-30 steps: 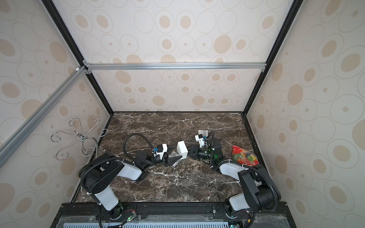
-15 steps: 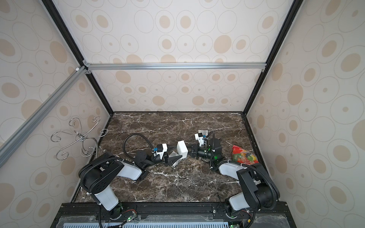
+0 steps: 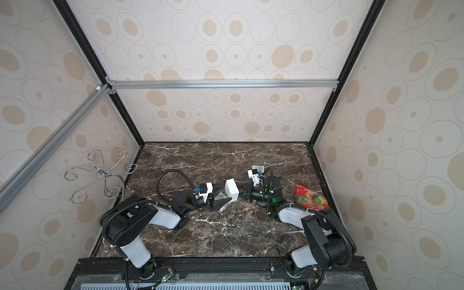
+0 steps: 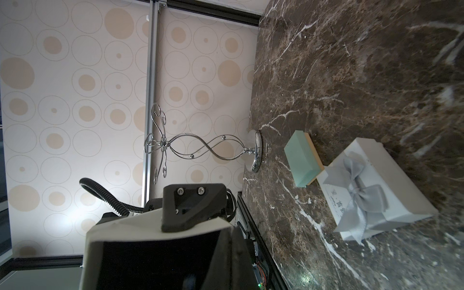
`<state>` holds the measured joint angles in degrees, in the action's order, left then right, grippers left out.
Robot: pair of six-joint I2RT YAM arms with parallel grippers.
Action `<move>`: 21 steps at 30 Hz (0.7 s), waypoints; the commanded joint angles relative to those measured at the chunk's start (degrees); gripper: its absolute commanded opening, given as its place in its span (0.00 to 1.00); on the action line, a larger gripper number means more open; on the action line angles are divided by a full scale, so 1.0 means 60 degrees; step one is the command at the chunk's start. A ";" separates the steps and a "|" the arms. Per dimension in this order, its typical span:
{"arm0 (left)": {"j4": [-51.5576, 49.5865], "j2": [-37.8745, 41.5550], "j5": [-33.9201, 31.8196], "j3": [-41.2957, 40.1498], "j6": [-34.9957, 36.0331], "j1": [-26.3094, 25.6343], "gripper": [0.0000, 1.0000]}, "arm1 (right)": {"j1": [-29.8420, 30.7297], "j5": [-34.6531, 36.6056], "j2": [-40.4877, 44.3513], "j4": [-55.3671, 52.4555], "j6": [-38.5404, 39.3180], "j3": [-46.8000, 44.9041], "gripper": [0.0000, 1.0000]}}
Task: Take the rings out of the lift-off lid box
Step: Place the jewelry box at the center of the board.
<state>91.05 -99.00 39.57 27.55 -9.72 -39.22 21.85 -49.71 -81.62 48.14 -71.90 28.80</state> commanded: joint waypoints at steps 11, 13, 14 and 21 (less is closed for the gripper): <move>0.2419 0.0101 0.0156 0.0206 -0.0158 -0.0076 0.69 | -0.0205 0.0360 0.0956 -0.1346 0.0777 -0.0024 0.00; 0.2418 0.0123 0.0168 0.0213 -0.0176 -0.0074 0.73 | -0.0264 0.0415 0.1062 -0.1545 0.0868 -0.0002 0.00; 0.2418 0.0123 0.0152 0.0205 -0.0195 -0.0077 0.76 | -0.0298 0.0423 0.1118 -0.1698 0.0925 0.0009 0.00; 0.2404 0.0210 0.0114 0.0155 -0.0201 -0.0077 0.87 | -0.0500 0.0627 0.1437 -0.2605 0.1421 0.0053 0.00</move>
<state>91.33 -99.00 39.97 27.57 -10.33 -39.29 19.51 -46.76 -74.39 35.42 -65.23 28.80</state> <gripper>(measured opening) 0.867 0.044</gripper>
